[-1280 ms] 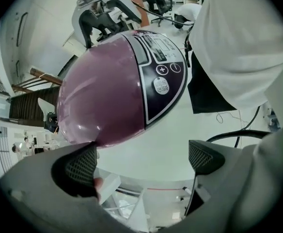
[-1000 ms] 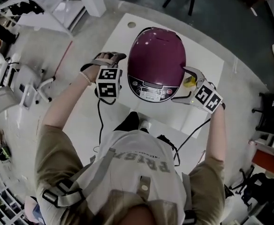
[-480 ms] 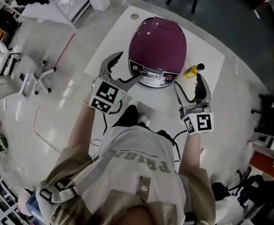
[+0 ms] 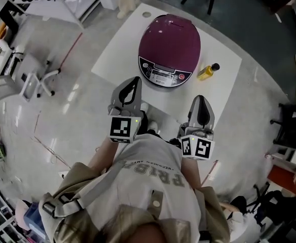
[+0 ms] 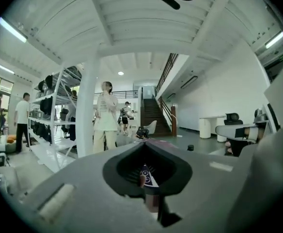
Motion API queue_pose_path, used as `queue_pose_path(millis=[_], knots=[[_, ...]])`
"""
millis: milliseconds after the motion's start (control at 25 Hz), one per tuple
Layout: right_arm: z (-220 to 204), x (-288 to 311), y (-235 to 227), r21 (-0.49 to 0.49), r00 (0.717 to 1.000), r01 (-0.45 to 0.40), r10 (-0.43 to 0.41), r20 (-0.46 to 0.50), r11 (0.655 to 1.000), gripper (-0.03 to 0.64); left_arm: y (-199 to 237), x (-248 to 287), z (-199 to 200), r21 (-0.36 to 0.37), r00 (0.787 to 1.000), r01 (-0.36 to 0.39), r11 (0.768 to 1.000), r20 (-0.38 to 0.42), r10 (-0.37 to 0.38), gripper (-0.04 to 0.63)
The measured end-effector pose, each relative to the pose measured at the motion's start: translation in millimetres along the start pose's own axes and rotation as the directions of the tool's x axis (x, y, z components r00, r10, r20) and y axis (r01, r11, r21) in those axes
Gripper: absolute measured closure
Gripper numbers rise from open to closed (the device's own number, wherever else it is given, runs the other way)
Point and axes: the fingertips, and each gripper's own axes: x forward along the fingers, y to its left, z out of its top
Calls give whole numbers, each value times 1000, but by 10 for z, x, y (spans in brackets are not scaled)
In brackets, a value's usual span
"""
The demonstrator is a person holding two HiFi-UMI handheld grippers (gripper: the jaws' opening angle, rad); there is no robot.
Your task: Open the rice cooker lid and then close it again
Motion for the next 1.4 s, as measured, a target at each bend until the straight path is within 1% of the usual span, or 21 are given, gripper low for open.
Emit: queue_pose_path(millis=[40, 120, 200, 400, 600, 760, 960, 1160, 1400], knots=[[-6, -31, 22, -10, 1000, 0, 0, -4, 1000, 611, -33, -38, -11, -20, 1000, 12, 1000, 2, -12, 586], [-13, -69, 78, -38, 1000, -11, 11, -11, 999, 615, -43, -105, -22, -55, 1000, 11, 998, 8, -10, 586], [0, -82, 133, -62, 999, -30, 29, -13, 998, 615, -28, -156, -16, -59, 1000, -1, 998, 18, 2, 586], [107, -83, 215, -122, 998, -63, 64, 4, 991, 615, -21, -213, 61, -37, 999, -18, 999, 34, 19, 586], [186, -81, 240, -157, 997, -72, 76, 19, 985, 615, -66, -219, 175, 16, 998, -25, 1000, 63, 24, 586], [104, -89, 278, -203, 996, -89, 88, -17, 975, 617, -73, -211, 65, 28, 998, -39, 999, 46, 38, 586], [78, -100, 316, -215, 996, -93, 89, -27, 972, 617, -113, -189, 129, 20, 999, -22, 1000, 47, 21, 586], [79, -93, 343, -221, 994, -105, 101, -26, 970, 617, -82, -224, -20, 71, 999, -36, 997, 22, 35, 586], [41, -113, 333, -216, 994, -105, 100, -37, 971, 617, -152, -249, -42, 82, 1000, -19, 996, 2, 19, 586]])
